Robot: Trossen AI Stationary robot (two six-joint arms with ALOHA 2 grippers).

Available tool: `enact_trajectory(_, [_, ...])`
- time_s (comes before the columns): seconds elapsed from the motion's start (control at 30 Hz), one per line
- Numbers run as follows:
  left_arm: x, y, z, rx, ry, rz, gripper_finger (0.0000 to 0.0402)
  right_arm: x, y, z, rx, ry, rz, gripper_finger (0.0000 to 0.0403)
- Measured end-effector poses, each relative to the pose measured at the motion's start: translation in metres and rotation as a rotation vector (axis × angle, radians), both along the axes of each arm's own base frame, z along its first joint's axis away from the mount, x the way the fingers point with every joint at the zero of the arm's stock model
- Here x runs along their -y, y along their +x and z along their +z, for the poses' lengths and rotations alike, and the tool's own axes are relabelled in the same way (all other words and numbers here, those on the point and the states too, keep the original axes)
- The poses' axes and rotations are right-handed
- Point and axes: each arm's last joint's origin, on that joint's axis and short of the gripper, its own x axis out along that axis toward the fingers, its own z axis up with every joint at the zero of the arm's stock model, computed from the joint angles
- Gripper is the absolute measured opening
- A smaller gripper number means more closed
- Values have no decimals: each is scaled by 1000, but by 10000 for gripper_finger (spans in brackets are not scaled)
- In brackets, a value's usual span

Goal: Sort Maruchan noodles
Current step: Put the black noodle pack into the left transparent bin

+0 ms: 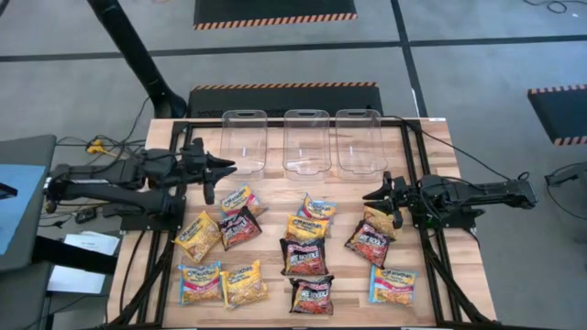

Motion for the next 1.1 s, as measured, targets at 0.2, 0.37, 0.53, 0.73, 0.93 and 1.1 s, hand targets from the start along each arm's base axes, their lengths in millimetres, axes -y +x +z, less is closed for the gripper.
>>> enact_trajectory(0.2, [0, -4, 8, 22, -58, 16, 124, 0, 0, 0, 1, 0, 0, 123])
enact_trajectory(0.37, [1, -8, 9, -7, -199, 22, 161, 0, 0, 0, 1, 1, 0, 123])
enact_trajectory(0.53, [3, -11, 0, -78, -358, -9, 169, 0, 0, 0, 1, 14, -1, 123])
enact_trajectory(0.73, [5, -8, -12, -203, -437, -28, 169, 0, 0, 2, 8, 15, -2, 123])
enact_trajectory(0.93, [7, 5, -26, -340, -519, -55, 169, 0, 0, 8, 47, 138, -8, 123])
enact_trajectory(1.1, [9, 19, -38, -438, -572, -54, 169, 3, 0, 11, 80, 384, -77, 123])
